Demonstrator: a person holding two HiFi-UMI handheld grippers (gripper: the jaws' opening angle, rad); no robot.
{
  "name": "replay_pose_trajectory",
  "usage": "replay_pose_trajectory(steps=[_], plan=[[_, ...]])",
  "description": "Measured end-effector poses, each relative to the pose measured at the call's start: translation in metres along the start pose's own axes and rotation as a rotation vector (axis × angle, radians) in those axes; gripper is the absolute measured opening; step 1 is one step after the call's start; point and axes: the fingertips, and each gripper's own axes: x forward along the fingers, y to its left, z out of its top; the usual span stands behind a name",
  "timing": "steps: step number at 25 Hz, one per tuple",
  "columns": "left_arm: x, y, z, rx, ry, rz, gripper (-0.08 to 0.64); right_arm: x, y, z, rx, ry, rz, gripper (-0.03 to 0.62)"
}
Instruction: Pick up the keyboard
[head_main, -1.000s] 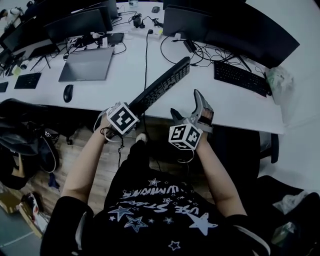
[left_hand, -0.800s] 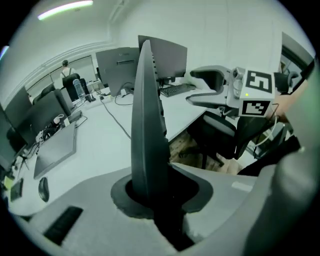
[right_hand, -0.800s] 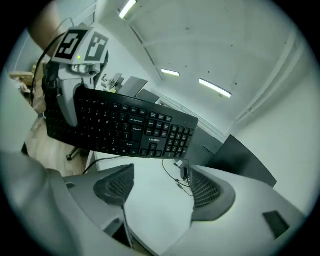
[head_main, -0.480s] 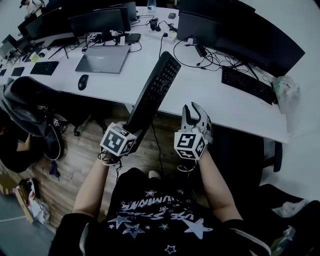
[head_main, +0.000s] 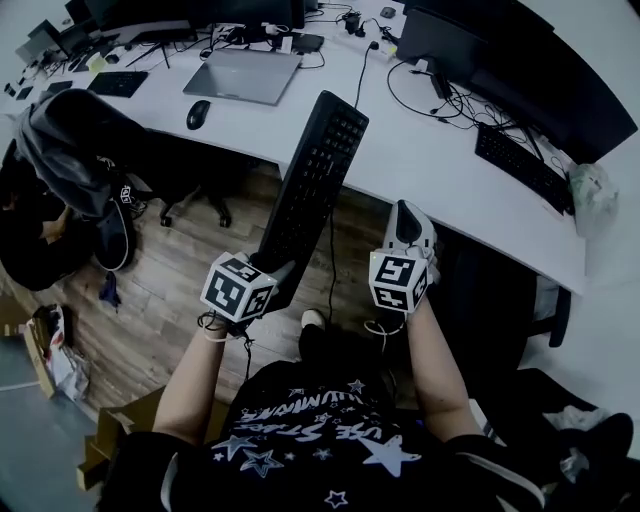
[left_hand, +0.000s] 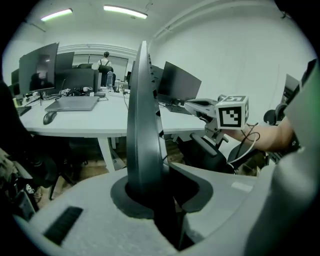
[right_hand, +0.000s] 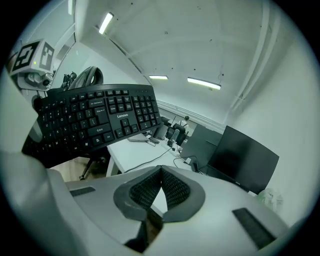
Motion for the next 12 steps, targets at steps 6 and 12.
replay_pose_trajectory(steps=[6,12], plan=[[-0.046,-0.027,-0.049,-0.050,-0.053,0.025,0.089,-0.049,0.037,0.012,-0.030,-0.014,0.047,0.006],[-0.084,-0.056,-0.092,-0.084,-0.100,0.059,0.089,-0.097,0.068,0.018,-0.038,-0.041,0.099,0.006]])
